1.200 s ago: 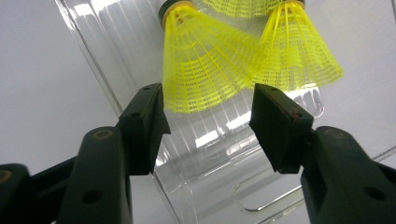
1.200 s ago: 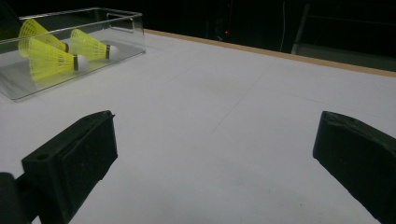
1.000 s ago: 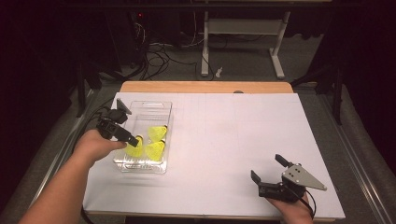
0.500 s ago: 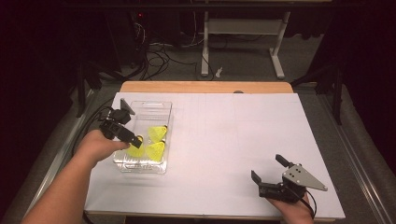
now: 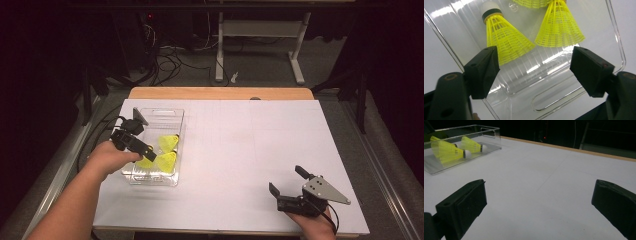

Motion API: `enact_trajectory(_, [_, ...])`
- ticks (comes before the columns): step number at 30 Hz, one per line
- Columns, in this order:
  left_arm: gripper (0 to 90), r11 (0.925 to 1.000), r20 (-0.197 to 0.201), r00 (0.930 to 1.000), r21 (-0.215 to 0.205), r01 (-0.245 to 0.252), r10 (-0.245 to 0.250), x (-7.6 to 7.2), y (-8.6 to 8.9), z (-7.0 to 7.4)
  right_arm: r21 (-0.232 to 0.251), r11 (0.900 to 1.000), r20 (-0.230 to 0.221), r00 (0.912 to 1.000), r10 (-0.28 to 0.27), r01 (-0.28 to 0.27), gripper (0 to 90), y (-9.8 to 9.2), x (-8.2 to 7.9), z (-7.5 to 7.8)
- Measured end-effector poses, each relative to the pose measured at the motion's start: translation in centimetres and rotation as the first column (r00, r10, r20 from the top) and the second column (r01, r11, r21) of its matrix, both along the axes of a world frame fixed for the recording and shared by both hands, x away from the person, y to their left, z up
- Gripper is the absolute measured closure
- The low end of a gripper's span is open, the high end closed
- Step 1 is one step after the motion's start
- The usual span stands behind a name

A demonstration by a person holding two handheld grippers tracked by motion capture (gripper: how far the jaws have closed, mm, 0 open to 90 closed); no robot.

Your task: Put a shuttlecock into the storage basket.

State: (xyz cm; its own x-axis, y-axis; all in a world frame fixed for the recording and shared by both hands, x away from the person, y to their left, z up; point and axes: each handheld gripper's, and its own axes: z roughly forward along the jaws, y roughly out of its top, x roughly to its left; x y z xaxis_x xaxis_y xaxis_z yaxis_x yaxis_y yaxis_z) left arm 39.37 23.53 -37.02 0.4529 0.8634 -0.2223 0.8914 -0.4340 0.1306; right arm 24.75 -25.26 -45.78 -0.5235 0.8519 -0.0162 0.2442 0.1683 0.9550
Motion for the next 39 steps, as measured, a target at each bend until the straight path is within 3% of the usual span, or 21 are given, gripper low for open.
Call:
enact_trajectory(10, [0.6,0.9997,-0.018,0.9997,0.021,0.015,-0.014,0.0,-0.4,-0.3,-0.001,1.0,0.0,1.0,0.002,-0.002,0.2,0.1,0.0,0.0])
enact_trajectory(17, [0.1,0.9998,0.004,0.9999,0.01,0.016,-0.016,-0.3,-0.5,-0.3,0.001,1.0,-0.002,1.0,-0.001,0.001,0.2,0.0,0.0,0.0])
enact_trajectory(24, [0.5,0.9983,0.075,0.9958,-0.018,0.055,-0.053,-1.1,-0.8,-0.8,0.001,1.0,-0.001,1.0,0.0,0.0,0.2,0.1,-0.1,0.0])
enact_trajectory(28, [0.5,0.9984,0.095,0.9952,-0.049,0.027,-0.023,-1.5,-0.1,-1.7,-0.003,1.0,-0.003,1.0,0.001,-0.001,0.2,0.1,0.0,-0.1])
enact_trajectory(31, [0.5,0.9969,0.148,0.9889,-0.076,0.02,-0.009,-1.9,0.2,-1.6,-0.004,1.0,-0.001,1.0,0.002,-0.002,0.2,0.2,0.0,-0.1])
enact_trajectory(33, [0.6,0.9927,0.181,0.9835,-0.118,0.025,-0.004,-2.2,0.2,-1.4,-0.004,1.0,-0.003,1.0,0.001,-0.001,0.2,0.2,0.0,-0.1])
enact_trajectory(39, [0.6,0.9822,0.289,0.9572,-0.177,0.062,-0.008,-3.5,-0.2,-1.1,-0.002,1.0,-0.002,1.0,0.0,0.0,0.2,0.2,-0.1,-0.1])
